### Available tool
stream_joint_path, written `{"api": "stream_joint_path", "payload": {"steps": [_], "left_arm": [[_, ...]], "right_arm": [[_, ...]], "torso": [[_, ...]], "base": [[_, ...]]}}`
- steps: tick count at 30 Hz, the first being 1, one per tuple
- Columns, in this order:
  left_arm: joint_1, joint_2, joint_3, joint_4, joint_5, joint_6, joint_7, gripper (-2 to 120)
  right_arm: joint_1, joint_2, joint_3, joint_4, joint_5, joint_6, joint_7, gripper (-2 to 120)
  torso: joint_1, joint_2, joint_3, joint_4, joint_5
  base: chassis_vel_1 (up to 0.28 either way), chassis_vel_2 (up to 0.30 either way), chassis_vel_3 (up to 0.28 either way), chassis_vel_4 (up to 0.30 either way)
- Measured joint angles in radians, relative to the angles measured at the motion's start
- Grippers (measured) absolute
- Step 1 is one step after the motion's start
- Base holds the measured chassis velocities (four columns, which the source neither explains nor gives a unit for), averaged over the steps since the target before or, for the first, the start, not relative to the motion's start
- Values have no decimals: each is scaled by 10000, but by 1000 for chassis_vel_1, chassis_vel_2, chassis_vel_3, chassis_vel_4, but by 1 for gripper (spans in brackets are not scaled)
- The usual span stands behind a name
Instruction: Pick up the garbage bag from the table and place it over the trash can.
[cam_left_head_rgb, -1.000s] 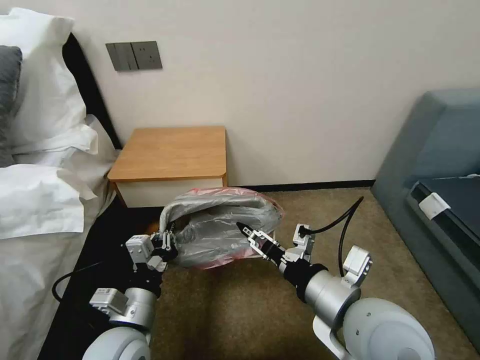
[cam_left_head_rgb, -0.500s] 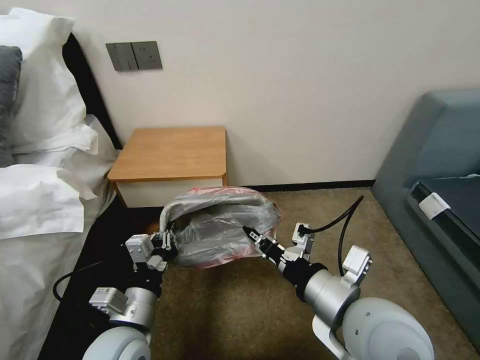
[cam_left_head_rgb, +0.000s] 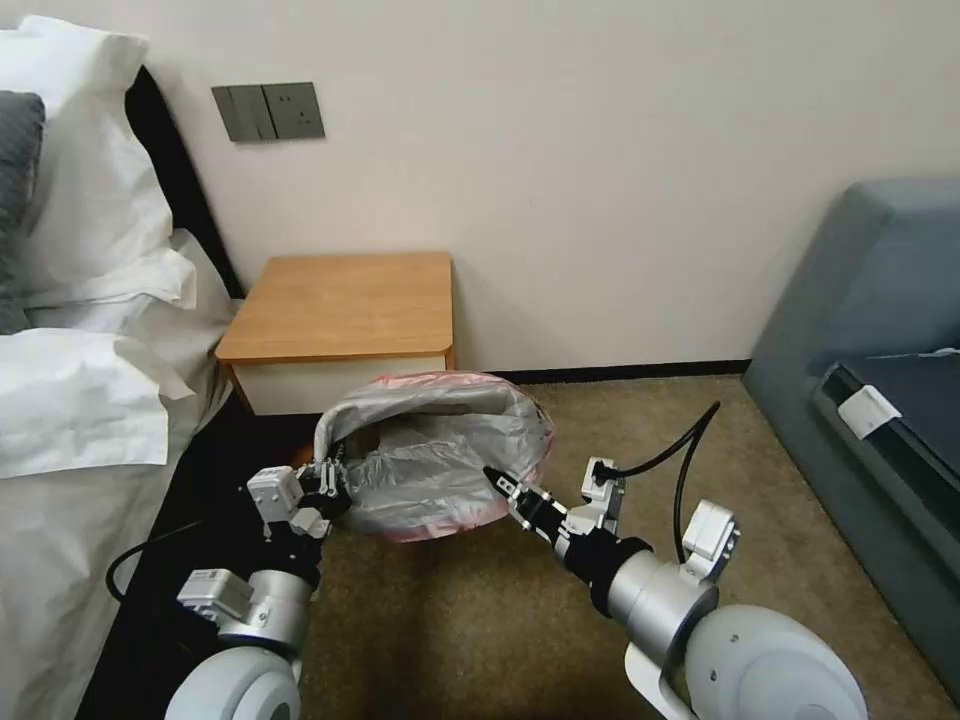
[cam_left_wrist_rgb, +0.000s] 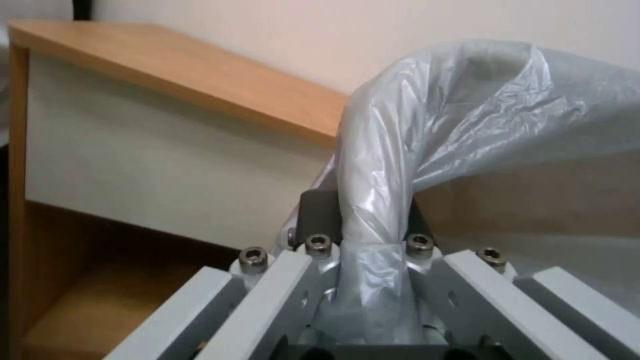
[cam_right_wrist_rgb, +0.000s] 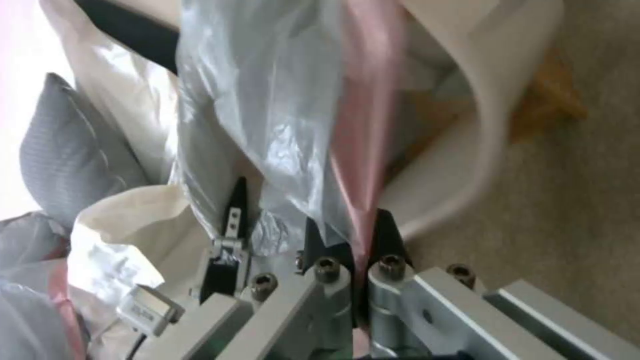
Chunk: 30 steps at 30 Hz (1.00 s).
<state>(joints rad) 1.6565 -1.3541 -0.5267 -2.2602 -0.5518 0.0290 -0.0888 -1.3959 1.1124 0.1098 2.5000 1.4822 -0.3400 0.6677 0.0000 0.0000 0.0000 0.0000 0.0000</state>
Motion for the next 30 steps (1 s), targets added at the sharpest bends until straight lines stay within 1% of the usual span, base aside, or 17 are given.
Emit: {"api": "stream_joint_path", "payload": {"steps": [4,6,14,22,26,30], "left_arm": [[-79,0,-47,27,-202,120,-88,5],[-199,24,-133,62,-604,327,-276,5],[-354,36,-224,201,-1080,506,-464,5],[-536,52,-247,270,-1501,727,-593,5],[-676,88,-253,269,-1688,801,-667,5],[-691,92,-256,269,-1722,813,-680,5]], "right_arm": [[-46,-35,20,0,94,-2,30,0],[-172,-93,39,0,218,-23,75,0],[-372,-61,0,0,184,-155,33,0],[-364,-151,-1,0,-13,-356,-396,0],[-282,-375,-3,0,-443,-621,-846,0],[-142,-507,-1,0,-500,-729,-921,0]], "torso": [[1,0,0,0,0],[0,0,1,0,0],[1,0,0,0,0],[0,0,0,0,0],[1,0,1,0,0],[0,0,1,0,0]], "base": [[0,0,0,0],[0,0,0,0],[0,0,0,0],[0,0,0,0],[0,0,0,0],[0,0,0,0]]}}
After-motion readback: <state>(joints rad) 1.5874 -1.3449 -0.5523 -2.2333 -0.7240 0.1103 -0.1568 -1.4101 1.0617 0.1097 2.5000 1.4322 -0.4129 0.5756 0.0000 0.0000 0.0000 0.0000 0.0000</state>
